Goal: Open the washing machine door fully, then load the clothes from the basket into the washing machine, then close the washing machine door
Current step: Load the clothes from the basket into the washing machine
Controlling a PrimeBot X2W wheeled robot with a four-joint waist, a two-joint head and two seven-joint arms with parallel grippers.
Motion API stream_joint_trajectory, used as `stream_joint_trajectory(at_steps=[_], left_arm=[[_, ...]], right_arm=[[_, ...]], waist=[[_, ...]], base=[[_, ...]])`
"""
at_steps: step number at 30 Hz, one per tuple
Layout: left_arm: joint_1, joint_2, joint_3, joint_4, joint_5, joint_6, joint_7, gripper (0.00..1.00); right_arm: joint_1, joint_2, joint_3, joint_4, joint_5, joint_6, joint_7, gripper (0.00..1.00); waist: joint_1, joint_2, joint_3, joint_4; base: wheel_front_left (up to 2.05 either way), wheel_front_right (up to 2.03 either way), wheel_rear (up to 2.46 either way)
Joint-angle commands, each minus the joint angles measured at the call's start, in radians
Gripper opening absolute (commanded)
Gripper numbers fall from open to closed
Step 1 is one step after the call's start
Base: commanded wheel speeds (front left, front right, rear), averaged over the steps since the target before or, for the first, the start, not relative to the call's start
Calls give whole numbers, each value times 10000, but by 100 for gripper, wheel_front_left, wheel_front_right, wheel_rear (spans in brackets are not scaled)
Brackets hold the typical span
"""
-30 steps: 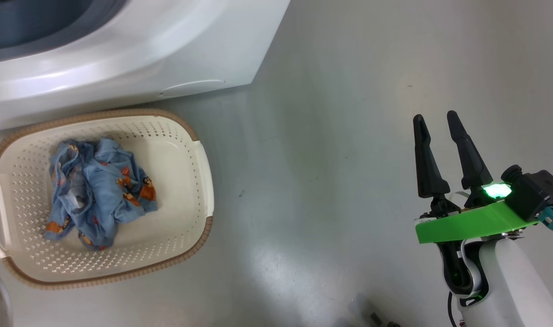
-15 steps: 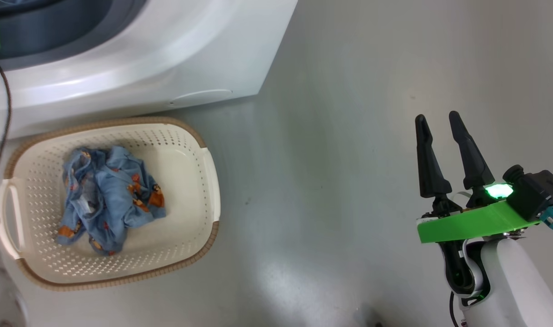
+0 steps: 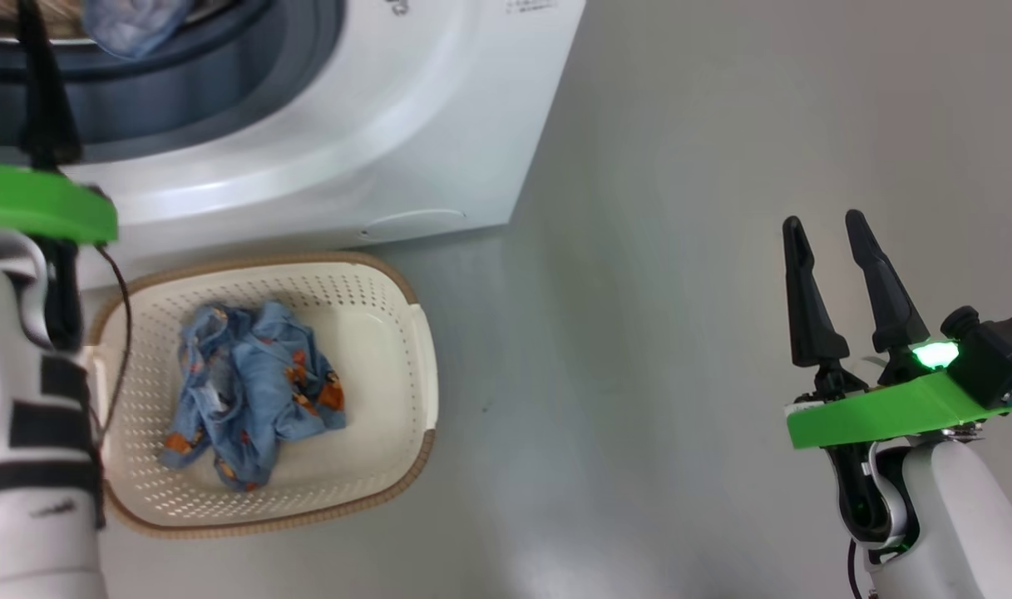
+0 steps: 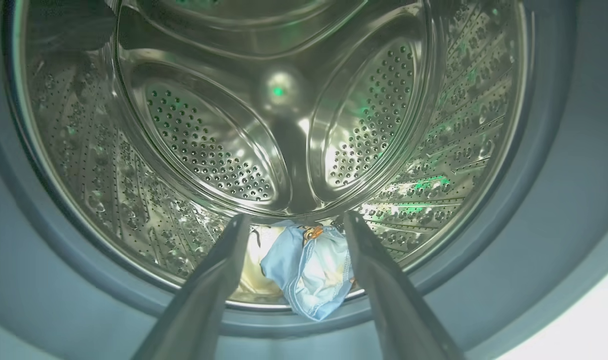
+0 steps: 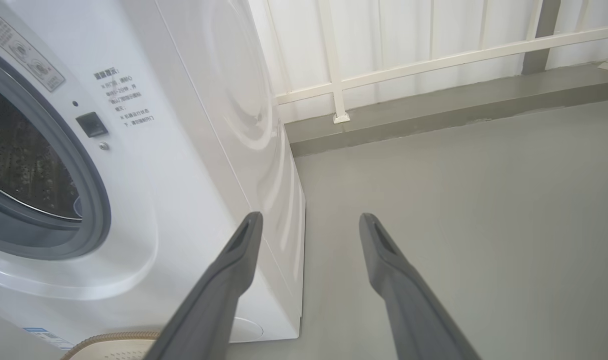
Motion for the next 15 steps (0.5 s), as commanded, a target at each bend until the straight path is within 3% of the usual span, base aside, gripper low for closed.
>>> stream_joint_trajectory(at_steps=[1,15], left_arm=[[427,296,192,-456,-99,-54,-53,100],[3397,-216,176,-1912,-476,-65,-53,100]], right_arm=[[301,-137,99,-168,-15,46,-80,100],[1029,-582,-4,64,-34,46,-80,100]], waist=[[1,0,-383,288],[1,0,-1834,996]], base=[[0,0,0],[0,0,0]])
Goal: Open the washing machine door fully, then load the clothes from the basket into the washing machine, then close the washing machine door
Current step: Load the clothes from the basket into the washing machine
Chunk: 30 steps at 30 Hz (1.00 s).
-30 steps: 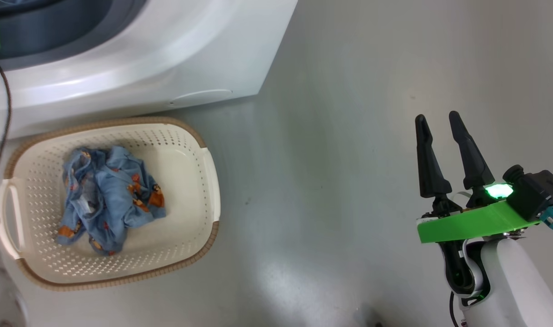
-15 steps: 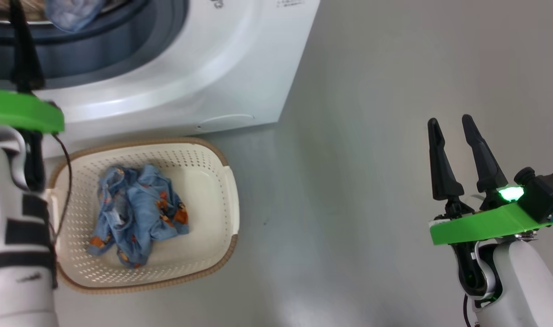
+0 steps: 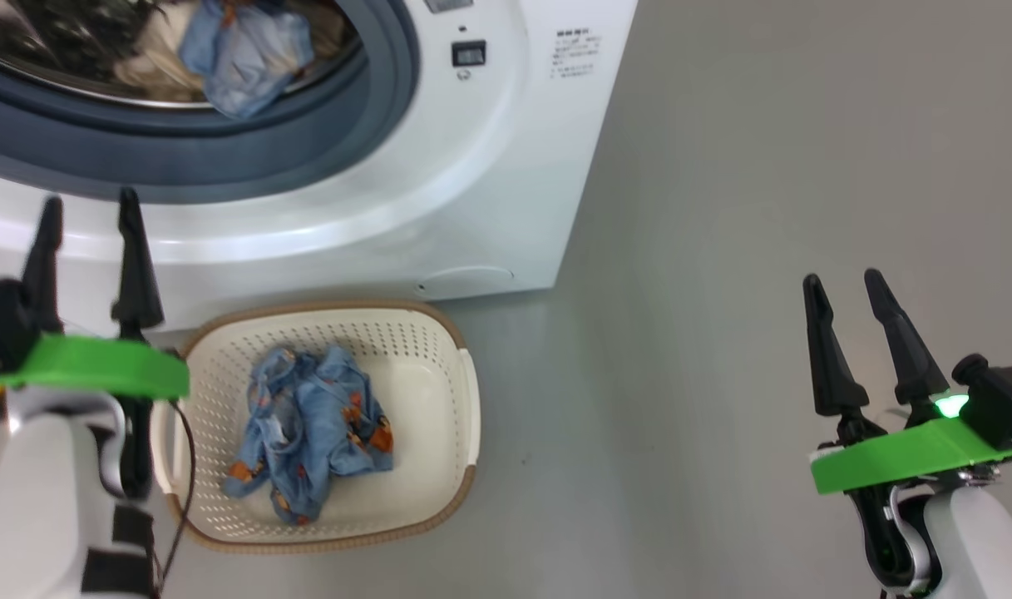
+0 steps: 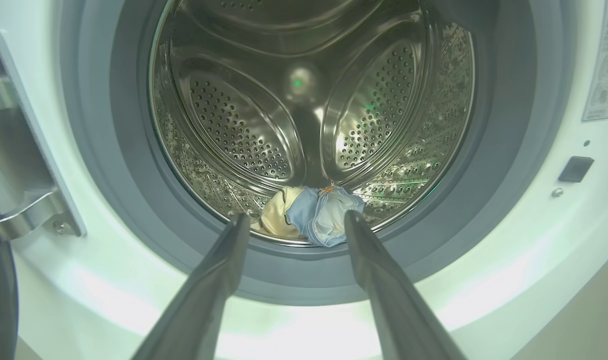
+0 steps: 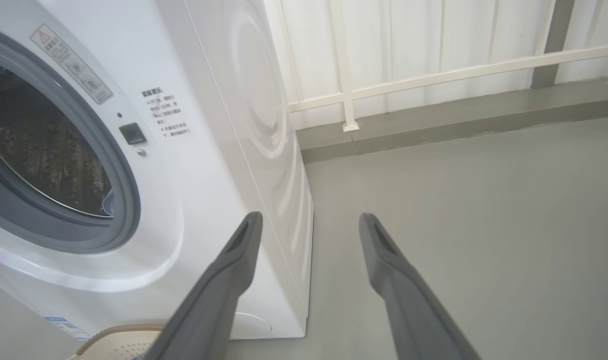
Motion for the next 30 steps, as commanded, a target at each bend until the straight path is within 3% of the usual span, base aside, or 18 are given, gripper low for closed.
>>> stream_joint_trajectory(at_steps=[1,17,30], left_arm=[[417,293,213,-434,-21,7,-55,100],[3853,-173,449,-1854,231,6,-55,100],[5586,-508,899,-2982,95,6,-55,100]], right_arm=[[220,-175,155,-173,-30,46,-80,100],[1690,-419,-5,-58,59,46,-80,100],[2438,-414,-217,-120,70,46,-80,100]], waist=[[0,0,-533,346],[0,0,-2328,779],[0,0,-2869,878]], base=[[0,0,0],[0,0,0],[0,0,0]])
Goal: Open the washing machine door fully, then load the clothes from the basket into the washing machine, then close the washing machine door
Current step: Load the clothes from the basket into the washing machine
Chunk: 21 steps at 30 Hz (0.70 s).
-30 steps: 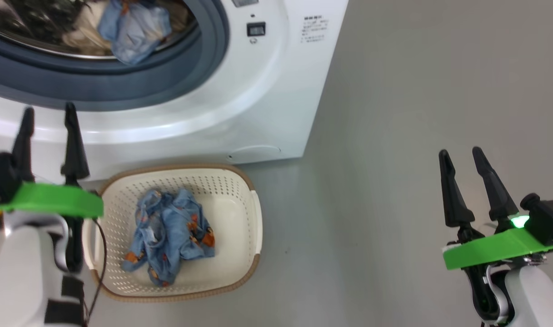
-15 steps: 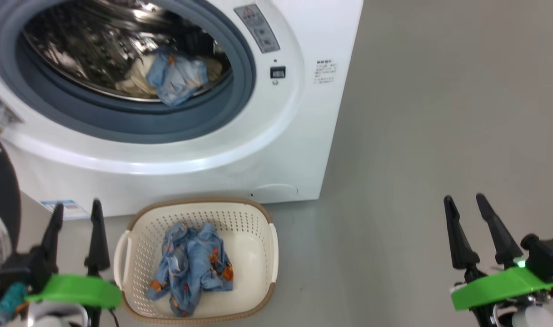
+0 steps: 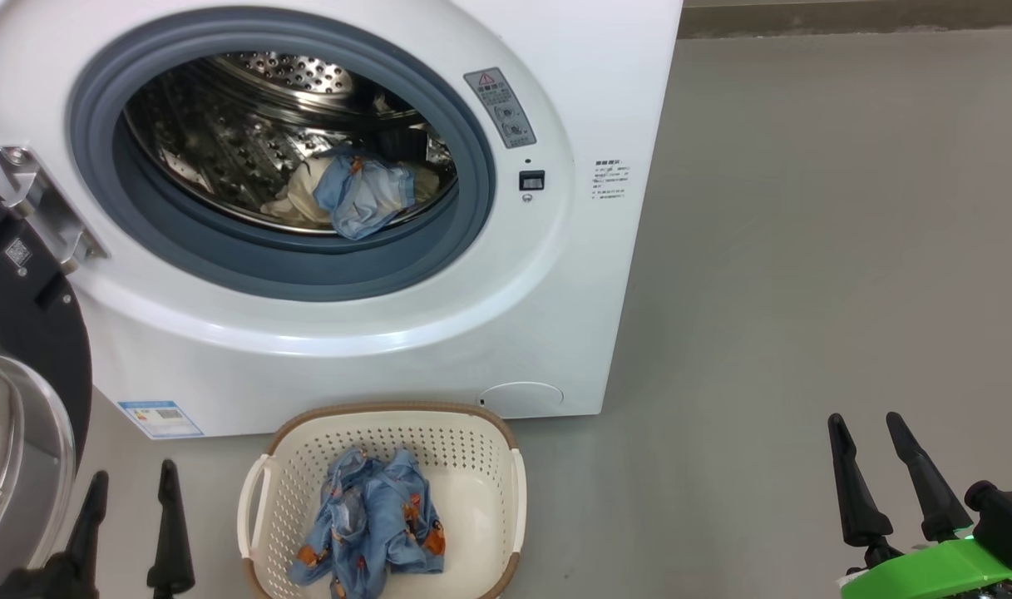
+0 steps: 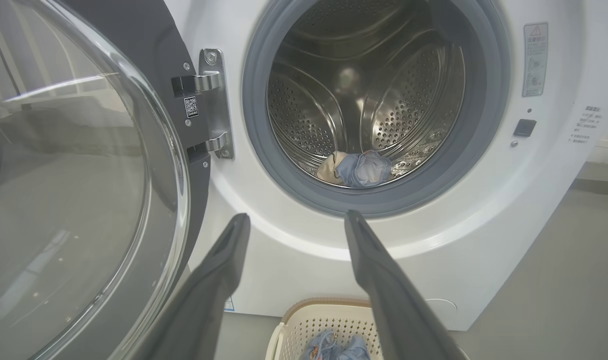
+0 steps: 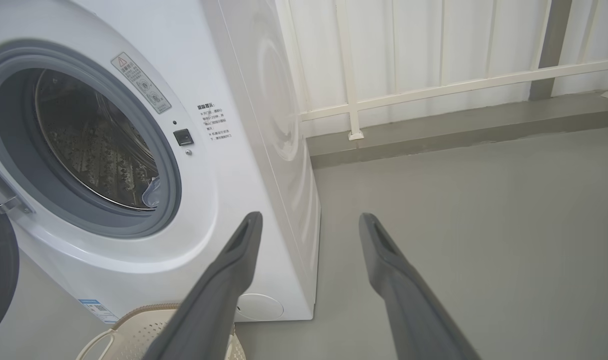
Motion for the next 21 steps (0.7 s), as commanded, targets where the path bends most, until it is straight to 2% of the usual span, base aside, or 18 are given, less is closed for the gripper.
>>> stream_joint_trajectory(at_steps=[1,21], left_arm=[[-29,146,345,-365,-27,6,-63,100],[178,73,226,-578,-143,6,-63,100]], right_arm=[[-36,-182,164,-267,56,46,-80,100],[-199,-77,188,-356,13,46,-80,100]], waist=[[1,-1,-6,11],[1,-1,283,-106]], base=[[0,0,0],[0,0,0]])
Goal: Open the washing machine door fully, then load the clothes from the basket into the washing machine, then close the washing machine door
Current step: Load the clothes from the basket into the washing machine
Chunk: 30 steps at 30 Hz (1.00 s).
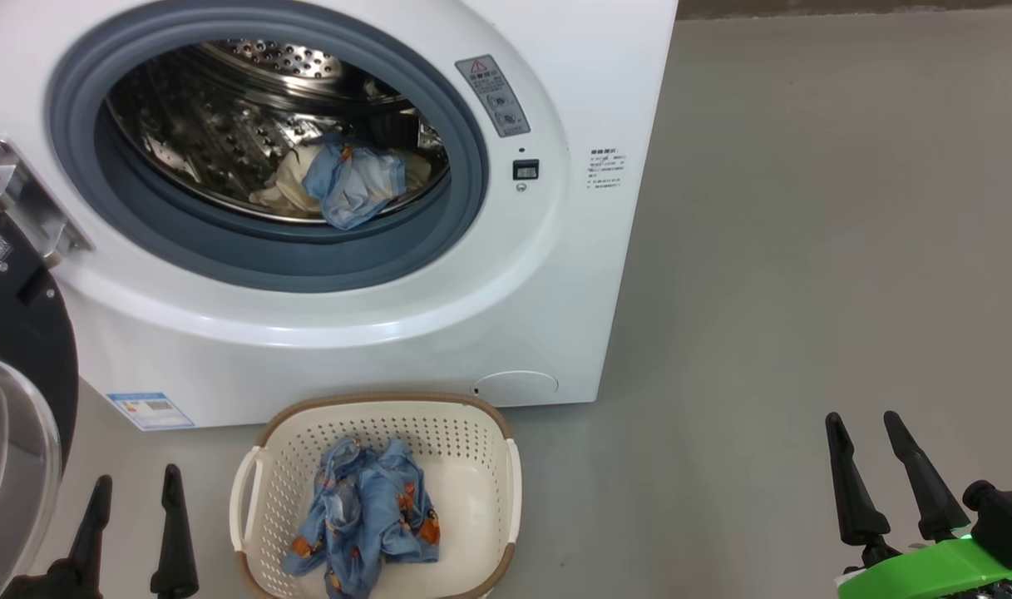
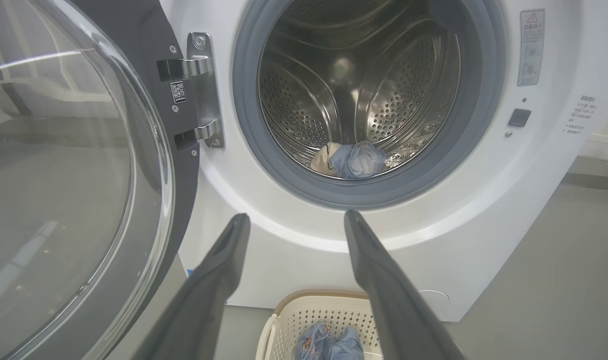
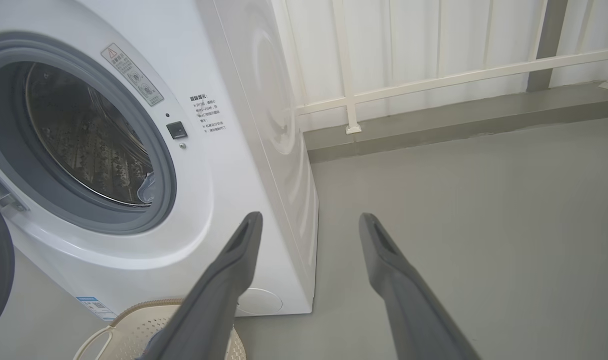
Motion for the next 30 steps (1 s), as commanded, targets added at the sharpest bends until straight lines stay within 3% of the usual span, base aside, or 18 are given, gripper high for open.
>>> stream_joint_trajectory(at_steps=[1,10,19,30], left_arm=[[-168,139,268,-206,-53,6,-63,100],[-608,116,0,377,-146,6,-63,100],[-1728,235,-587,1585,-303,6,-63,100],[-3847,643,-1671,4163,-775,6,-63,100]], right_arm=[[-281,-138,212,-269,15,46,-80,100],[-714,-49,278,-348,24,46,-80,100],[-1475,62,404,-478,-5,46,-80,100],[-2625,241,588,-704,-91,46,-80,100]], waist=[[0,-1,69,-14],[0,-1,819,-21],[0,-1,2247,-109],[0,-1,4118,-398]], base=[[0,0,0],[0,0,0],[0,0,0],[0,0,0]])
